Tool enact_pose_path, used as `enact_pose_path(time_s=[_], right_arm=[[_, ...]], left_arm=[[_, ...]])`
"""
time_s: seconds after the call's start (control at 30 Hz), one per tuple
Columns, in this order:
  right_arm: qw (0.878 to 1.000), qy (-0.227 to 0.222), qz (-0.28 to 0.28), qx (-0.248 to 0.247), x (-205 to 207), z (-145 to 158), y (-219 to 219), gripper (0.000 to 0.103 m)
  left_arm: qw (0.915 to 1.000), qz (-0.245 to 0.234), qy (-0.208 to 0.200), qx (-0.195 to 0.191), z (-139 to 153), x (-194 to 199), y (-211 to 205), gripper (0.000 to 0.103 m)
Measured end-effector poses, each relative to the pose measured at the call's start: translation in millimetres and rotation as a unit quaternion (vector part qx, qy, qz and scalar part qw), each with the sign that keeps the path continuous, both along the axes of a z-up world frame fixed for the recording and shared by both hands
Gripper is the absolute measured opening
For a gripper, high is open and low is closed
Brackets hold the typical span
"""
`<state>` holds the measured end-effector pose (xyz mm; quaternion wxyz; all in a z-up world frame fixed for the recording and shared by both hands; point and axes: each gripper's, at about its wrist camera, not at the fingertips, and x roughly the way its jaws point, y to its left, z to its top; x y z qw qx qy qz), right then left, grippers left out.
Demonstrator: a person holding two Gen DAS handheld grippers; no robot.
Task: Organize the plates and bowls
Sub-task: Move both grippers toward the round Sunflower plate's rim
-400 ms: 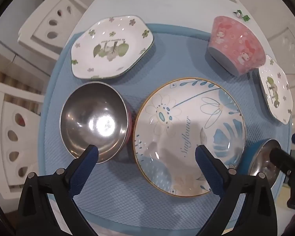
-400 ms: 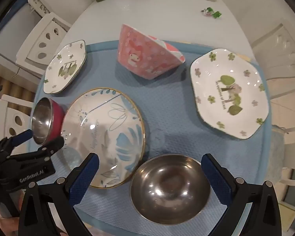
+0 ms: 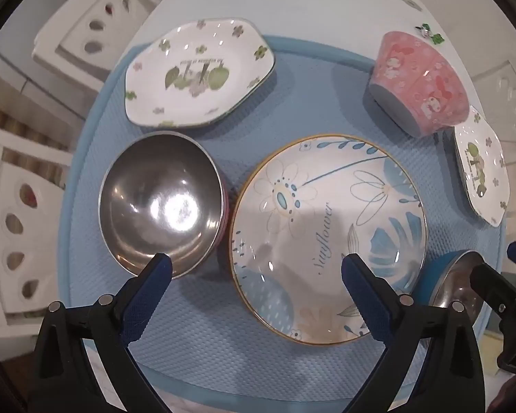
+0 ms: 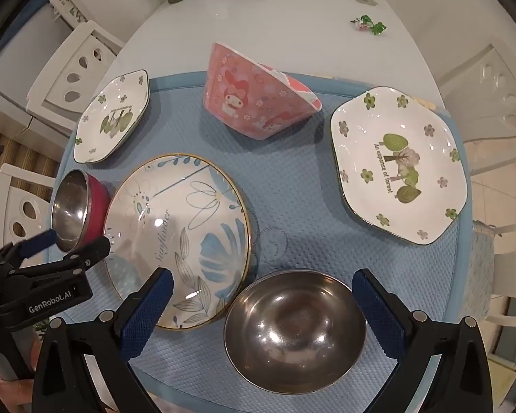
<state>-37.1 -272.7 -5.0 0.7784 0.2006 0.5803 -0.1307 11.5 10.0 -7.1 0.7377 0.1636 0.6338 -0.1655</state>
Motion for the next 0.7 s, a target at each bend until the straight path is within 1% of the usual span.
enact_pose_path(time_s=[0.13, 0.23, 0.4, 0.5, 0.7], right_arm=[[1.000, 0.007, 0.001, -0.002, -0.6, 1.5, 2.7, 0.103], [1.000, 0.011, -0.006, -0.003, -2.3, 2.0, 1.3, 0.103], [1.000, 0.021, -0.012, 0.008, -2.3, -3.1, -2.4, 0.103], [0.999, 0.024, -0.017, 0.018, -3.9, -4.8, -1.7, 0.103], [0.999, 0.026, -0.026, 0.019, -0.6, -4.1, -6.2, 0.103]], left_arm=[[1.0000, -0.002, -0.008, 0.003, -0.9, -2.7, -3.2, 0.098], [0.9999, -0.009, -0.004, -0.008, -1.2, -3.3, -4.3, 0.098], [1.0000, -0.002, 0.008, -0.005, -6.9, -1.8, -1.6, 0.098], [0.9999, -0.007, 0.012, -0.006, -7.3, -2.5, -2.0, 0.098], [0.9998, -0.006, 0.017, 0.000, -8.5, -4.5, -3.7, 0.098]])
